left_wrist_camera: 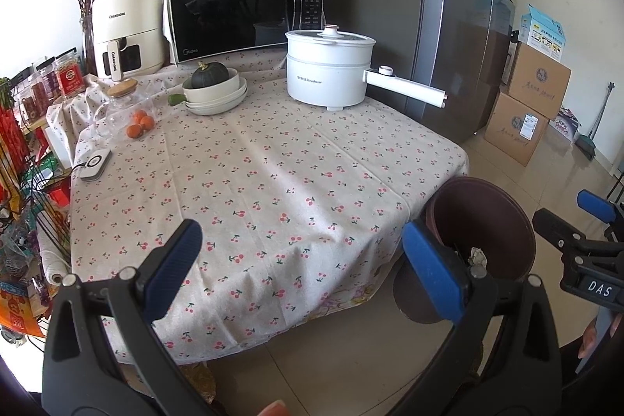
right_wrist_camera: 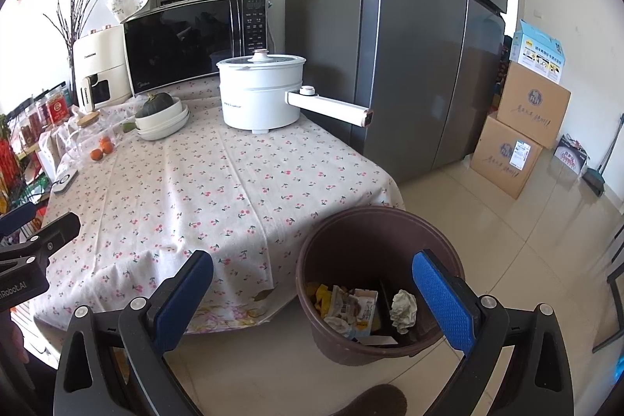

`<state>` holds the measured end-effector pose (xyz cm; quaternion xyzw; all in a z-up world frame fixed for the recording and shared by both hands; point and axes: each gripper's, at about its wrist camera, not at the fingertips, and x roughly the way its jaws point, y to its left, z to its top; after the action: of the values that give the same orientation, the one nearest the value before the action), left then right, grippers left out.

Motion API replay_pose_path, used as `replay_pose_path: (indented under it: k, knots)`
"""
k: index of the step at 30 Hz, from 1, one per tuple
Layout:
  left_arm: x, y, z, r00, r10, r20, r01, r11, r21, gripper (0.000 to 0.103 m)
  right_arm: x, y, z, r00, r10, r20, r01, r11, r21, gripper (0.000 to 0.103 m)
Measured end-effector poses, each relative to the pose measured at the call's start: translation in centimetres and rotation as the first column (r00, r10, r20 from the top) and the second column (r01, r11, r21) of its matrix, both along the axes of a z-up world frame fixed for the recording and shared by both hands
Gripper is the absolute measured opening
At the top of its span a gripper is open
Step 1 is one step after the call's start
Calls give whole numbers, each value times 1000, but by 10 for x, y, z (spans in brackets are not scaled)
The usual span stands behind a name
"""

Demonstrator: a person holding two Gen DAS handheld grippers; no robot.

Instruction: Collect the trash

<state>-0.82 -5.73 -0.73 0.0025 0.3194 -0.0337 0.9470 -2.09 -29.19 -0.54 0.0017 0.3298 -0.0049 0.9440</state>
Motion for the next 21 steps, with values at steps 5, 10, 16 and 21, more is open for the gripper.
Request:
replay_pose_path:
  k: [5,10,16,21]
  knots:
    - [0,-1,0,1000,-3,-3,3,1000,0,102,0,0,0,1000,-1,0,1,1000,1,103]
    - [0,-1,0,1000,-2,-5,2,1000,-4,102,0,1,-1,1000,1,-4,-1,1000,1,103]
    - [0,0,0,1000,-2,-5,2,1000,-4,102,1,3,-2,1000,2,-10,-2,1000,0,103]
    - [-1,-1,0,1000,-3,-7,3,1000,-3,102,1,4,-3,1000,1,-14,-1,1000,-1,103]
